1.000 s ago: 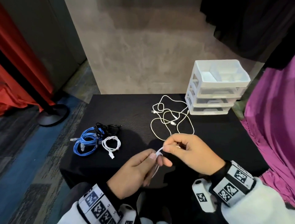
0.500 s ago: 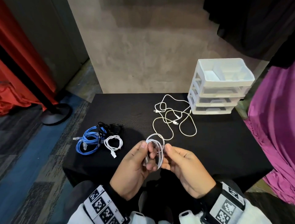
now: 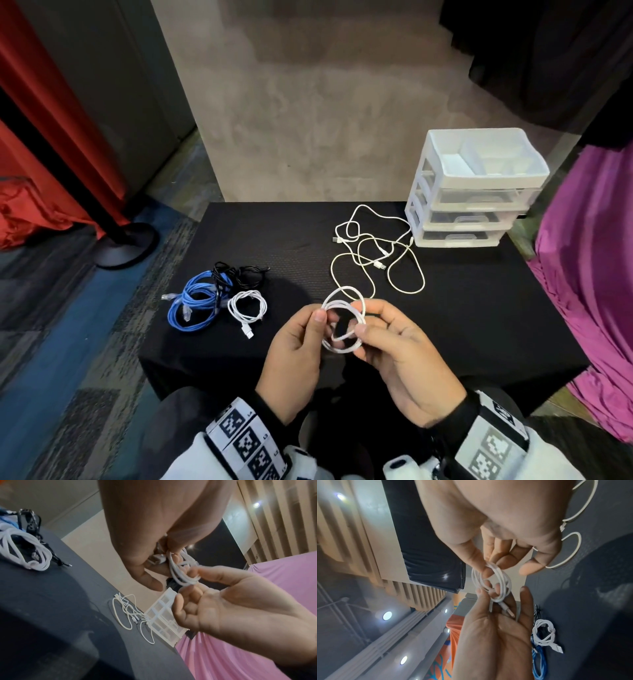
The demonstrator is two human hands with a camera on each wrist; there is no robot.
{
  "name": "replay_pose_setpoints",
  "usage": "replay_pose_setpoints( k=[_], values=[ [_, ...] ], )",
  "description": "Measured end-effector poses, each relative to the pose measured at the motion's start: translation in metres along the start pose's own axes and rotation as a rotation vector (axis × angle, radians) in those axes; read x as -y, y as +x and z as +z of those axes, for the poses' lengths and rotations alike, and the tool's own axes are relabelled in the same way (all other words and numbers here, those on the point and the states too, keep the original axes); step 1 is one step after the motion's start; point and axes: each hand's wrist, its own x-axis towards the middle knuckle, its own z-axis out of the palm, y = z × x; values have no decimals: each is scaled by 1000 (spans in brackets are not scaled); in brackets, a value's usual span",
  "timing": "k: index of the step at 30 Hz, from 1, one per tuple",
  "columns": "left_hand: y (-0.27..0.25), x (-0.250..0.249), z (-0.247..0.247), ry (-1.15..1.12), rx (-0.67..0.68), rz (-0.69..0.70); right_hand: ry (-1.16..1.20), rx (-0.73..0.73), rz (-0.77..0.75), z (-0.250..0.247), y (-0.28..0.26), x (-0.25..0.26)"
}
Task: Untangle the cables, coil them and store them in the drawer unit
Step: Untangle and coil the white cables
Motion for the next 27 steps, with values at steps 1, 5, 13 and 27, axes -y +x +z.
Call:
replay_pose_setpoints(
  k=[1,5,13,27],
  values=[
    [0,2,0,31,-4,8,35,40,13,1,-1,2],
    [1,3,2,12,10,-21,76,184,51,5,-5,8],
    [9,-13,-8,-37,-33,-85,-368,27,-105,-11,5,3],
    [15,-11,-3,-271,-96,-204,-171,-145,-126,-18,11,1]
  ],
)
